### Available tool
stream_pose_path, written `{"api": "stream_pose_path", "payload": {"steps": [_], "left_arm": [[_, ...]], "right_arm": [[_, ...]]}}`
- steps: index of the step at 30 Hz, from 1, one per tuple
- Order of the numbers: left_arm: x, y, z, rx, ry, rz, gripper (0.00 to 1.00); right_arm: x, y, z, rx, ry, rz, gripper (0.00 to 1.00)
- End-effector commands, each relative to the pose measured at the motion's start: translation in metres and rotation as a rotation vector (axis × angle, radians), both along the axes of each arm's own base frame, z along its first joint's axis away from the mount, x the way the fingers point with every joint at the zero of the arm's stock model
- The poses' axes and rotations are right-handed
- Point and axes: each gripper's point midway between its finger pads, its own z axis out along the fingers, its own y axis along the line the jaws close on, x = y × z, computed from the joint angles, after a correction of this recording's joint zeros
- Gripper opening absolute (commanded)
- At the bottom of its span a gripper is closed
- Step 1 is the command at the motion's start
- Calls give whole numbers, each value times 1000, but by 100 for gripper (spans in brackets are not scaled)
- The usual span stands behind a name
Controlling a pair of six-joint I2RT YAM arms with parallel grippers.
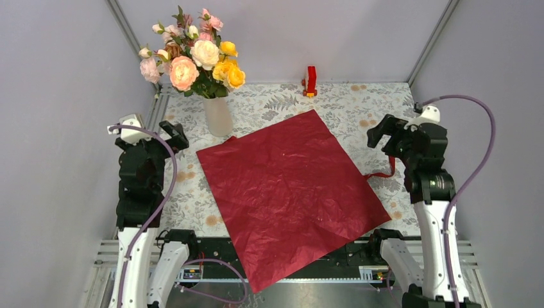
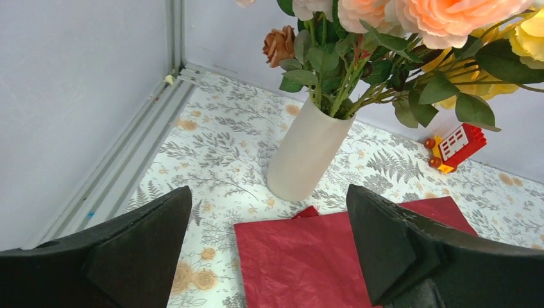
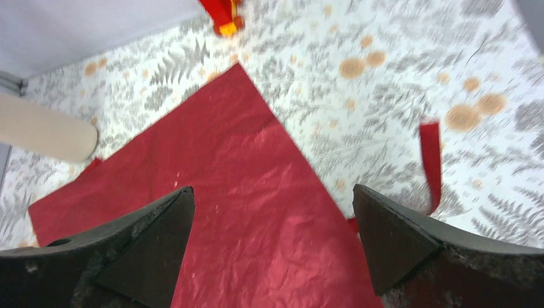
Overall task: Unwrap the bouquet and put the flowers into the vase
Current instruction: Reset both arms
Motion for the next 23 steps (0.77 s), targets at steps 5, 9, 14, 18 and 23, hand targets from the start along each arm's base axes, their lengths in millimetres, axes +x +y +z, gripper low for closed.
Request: {"api": "stream_pose_path", "payload": {"steps": [5,9,14,18,23], "left_arm": [[-23,19,-10,87,-47,82,99],[-27,15,-7,98,-86,56,99],[-27,14,-9,97,-83,52,99],[-26,13,-8,95,-84,46,99],[-25,13,-10,92,-66,48,99]], "right_arm": [[-6,-20,30,-111,-344,-79,100],[-9,-21,13,-104,-354,-91,100],[-10,-20,10,-98,-350,-87,100],[-9,-19,10,-96,-349,-83,100],[-9,-20,9,-96,-348,-87,100]]}}
